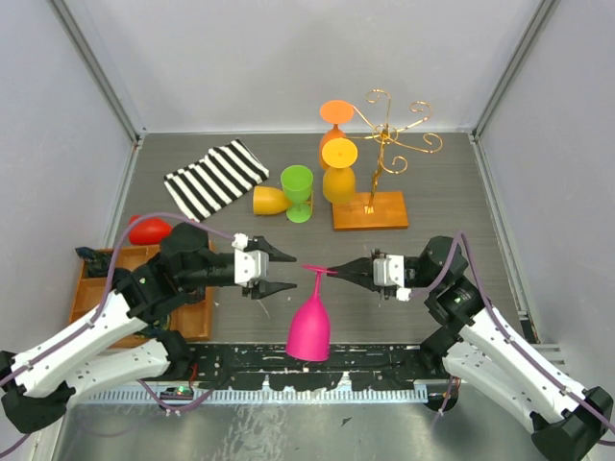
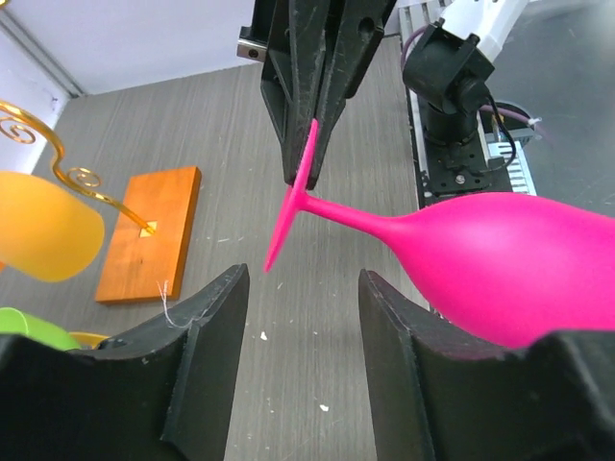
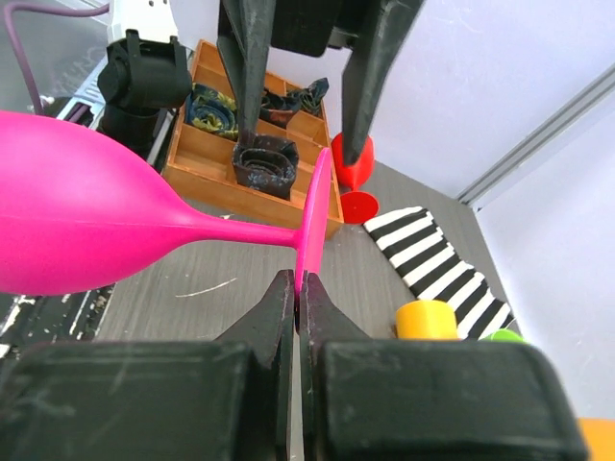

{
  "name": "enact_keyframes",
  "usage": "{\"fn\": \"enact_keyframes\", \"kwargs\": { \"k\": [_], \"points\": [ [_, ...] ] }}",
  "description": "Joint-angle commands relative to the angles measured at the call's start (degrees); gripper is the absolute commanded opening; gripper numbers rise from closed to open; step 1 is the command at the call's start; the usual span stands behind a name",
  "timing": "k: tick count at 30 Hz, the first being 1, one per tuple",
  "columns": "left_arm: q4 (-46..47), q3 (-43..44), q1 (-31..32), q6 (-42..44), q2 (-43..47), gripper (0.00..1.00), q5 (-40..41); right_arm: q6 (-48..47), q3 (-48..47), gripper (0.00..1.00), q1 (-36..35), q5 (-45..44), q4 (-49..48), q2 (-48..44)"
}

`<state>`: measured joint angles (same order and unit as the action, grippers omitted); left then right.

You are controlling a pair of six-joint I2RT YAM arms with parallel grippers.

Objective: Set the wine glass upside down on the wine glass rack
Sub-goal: Turn the wine glass upside down at the wine rack.

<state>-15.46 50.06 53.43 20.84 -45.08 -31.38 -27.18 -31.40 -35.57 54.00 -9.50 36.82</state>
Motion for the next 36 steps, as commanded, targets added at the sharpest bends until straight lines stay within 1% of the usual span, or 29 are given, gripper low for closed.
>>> {"fn": "enact_keyframes", "kwargs": {
  "k": [1,4,5,11,18,21,23,25,27,28,29,32,36],
  "points": [
    [4.8,2.3,0.2,-0.5,-1.6,0.58,-1.5,-7.5,-4.1,0.01,-0.3,3.3,0.1,1.3],
    [7.1,2.0,0.2,0.0,-2.1,0.58,0.3,-8.1,-5.0,0.01,-0.3,3.9,1.1,2.4],
    [7.5,2.1,0.2,0.4,-2.5,0.56,0.5,-8.1,-5.1,0.01,-0.3,4.2,1.0,2.4],
    [6.2,3.3,0.2,2.2,-4.0,0.51,-1.8,-6.8,-4.9,0.01,-0.4,4.4,-0.9,1.5],
    [4.1,4.6,0.2,3.3,-6.0,0.4,-4.6,-3.6,-4.5,0.01,-0.4,5.3,-4.7,1.8],
    [4.0,5.1,0.2,3.1,-6.6,0.33,-5.4,-2.1,-4.3,0.01,-0.4,6.1,-6.1,1.9],
    [4.1,5.3,0.2,3.2,-6.9,0.26,-5.4,-2.1,-4.2,0.01,-0.4,6.0,-5.8,1.9],
    [4.1,5.5,0.3,3.3,-6.9,0.16,-5.2,-2.3,-4.2,0.01,-0.3,5.3,-5.2,1.9],
    [3.9,5.7,0.3,3.6,-6.9,0.04,-4.7,-2.2,-4.4,0.03,-0.4,4.1,-4.2,1.9],
    [3.6,5.7,0.2,4.1,-6.8,0.01,-4.5,-1.8,-4.7,0.04,-0.4,3.3,-3.5,1.9],
    [3.3,5.7,0.2,4.6,-6.7,0.0,-3.9,-1.1,-5.1,0.04,-0.4,2.3,-2.5,1.9],
    [2.1,5.7,0.2,6.8,-5.8,0.0,-2.0,1.0,-6.8,0.18,-0.4,-1.6,1.6,1.5],
    [-0.2,6.0,0.2,9.8,-4.9,0.0,2.3,6.2,-8.3,0.34,-0.4,-9.4,6.9,0.0]
  ]
}}
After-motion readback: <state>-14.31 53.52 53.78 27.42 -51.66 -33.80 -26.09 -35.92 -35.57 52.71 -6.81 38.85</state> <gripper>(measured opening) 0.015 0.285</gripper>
